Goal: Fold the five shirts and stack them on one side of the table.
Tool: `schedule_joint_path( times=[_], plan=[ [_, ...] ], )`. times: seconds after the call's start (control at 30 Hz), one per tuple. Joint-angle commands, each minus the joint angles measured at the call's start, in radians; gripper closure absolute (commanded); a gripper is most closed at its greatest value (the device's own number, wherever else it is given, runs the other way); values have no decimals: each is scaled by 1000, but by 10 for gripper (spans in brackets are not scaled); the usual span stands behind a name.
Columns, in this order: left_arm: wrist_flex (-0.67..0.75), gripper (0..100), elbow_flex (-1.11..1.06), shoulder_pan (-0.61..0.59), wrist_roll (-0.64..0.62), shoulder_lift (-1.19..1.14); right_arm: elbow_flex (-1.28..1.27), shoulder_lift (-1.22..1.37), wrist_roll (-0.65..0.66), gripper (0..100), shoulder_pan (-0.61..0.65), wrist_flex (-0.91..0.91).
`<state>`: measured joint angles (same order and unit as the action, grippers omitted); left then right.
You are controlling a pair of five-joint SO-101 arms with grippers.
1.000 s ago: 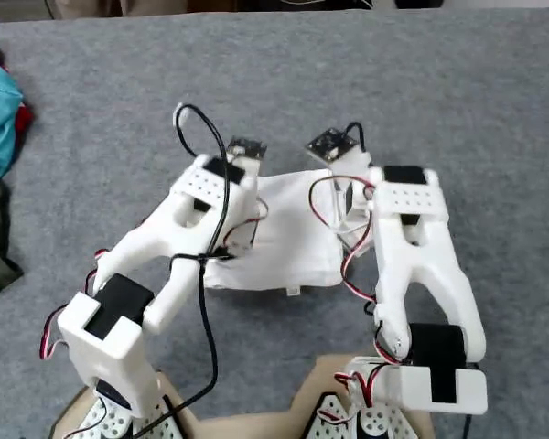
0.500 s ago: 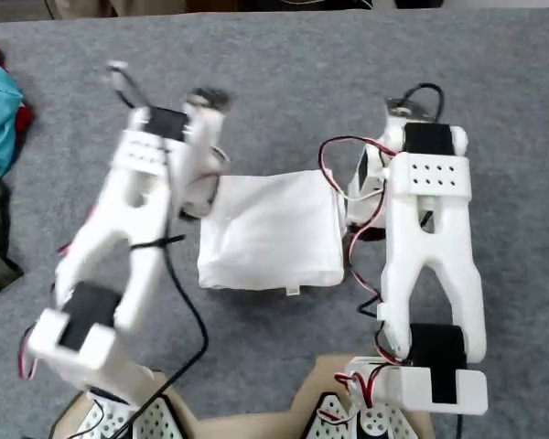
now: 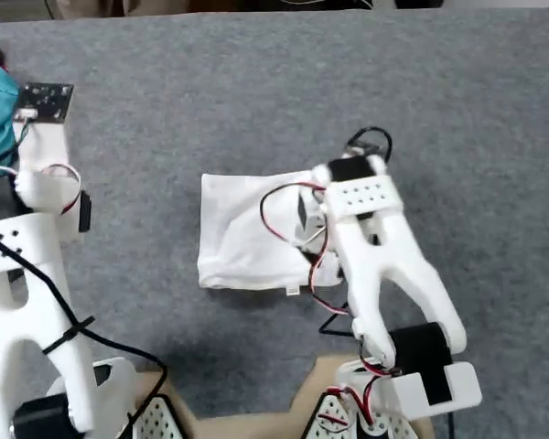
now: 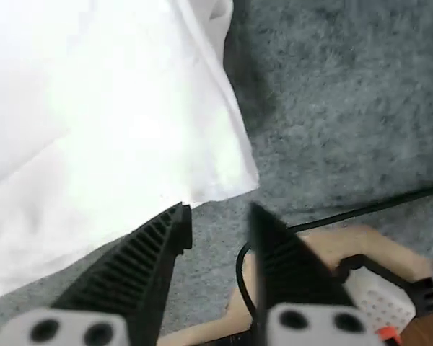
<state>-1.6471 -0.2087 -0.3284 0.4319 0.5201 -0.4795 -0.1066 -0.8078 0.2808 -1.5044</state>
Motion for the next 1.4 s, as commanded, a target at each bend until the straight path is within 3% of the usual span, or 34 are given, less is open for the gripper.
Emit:
schedule_joint_path(
  times=[0.0, 0.2, 0.57, 0.7, 0.87, 1.13, 1.37],
  plan=[
    [5, 979, -25, -25, 18, 42, -22, -42, -78, 716, 45, 26],
    [5, 979, -25, -18, 17, 45, -31, -38, -147, 702, 58, 120],
    [46, 979, -28, -18, 17, 44, -251, 22, -187, 703, 70, 493],
    [46, 979, -26, -17, 17, 39, -226, 61, -183, 747, 70, 489],
    [46, 979, -32, -18, 17, 44, -220, 65, -176, 970, 53, 491],
    [43, 978, -32, -23, 18, 44, -199, 64, -95, 994, -21, 428],
    [38, 979, -32, -26, 60, 45, -12, 68, 86, 994, -214, 292]
  ],
)
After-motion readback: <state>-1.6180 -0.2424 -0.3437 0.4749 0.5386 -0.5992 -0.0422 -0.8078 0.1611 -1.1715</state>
